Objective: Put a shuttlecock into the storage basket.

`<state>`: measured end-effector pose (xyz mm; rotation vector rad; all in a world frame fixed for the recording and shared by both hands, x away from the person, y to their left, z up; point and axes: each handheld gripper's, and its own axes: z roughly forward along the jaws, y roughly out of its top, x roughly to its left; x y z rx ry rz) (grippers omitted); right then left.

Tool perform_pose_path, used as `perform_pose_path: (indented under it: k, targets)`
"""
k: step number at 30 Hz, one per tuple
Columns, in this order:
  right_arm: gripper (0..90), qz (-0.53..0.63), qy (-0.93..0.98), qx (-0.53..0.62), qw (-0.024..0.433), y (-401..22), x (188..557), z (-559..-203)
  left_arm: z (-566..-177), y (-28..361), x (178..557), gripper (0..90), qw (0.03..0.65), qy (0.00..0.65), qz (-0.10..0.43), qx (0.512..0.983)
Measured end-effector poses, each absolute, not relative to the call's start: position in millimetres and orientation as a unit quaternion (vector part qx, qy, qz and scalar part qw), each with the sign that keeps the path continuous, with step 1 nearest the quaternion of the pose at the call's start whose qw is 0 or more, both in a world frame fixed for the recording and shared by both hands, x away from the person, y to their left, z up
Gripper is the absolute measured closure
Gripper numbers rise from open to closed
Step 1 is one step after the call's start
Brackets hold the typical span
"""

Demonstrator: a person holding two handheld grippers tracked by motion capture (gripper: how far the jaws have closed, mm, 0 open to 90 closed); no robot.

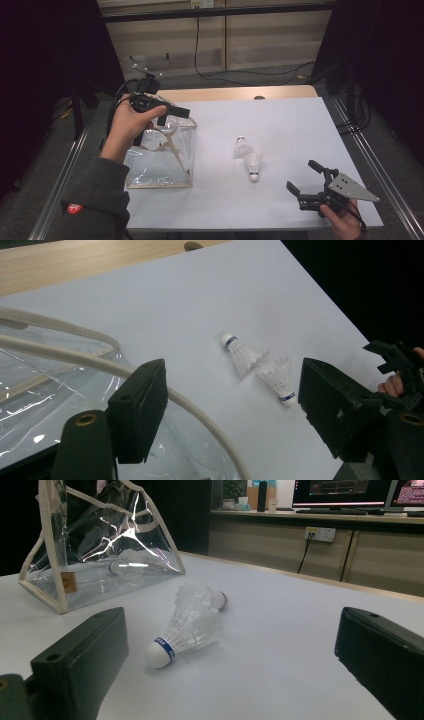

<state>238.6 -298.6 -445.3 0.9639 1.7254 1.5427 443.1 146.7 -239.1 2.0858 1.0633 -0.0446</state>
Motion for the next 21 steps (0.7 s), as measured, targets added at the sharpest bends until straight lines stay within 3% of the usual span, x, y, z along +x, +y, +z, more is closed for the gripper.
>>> perform_pose_path:
  k: [21]
  targets:
    - [0.7,0.585,0.653,0.365,0.312,-299,238,-445,-238,121,434,25.0,0.39,0.386,-0.027,0.836]
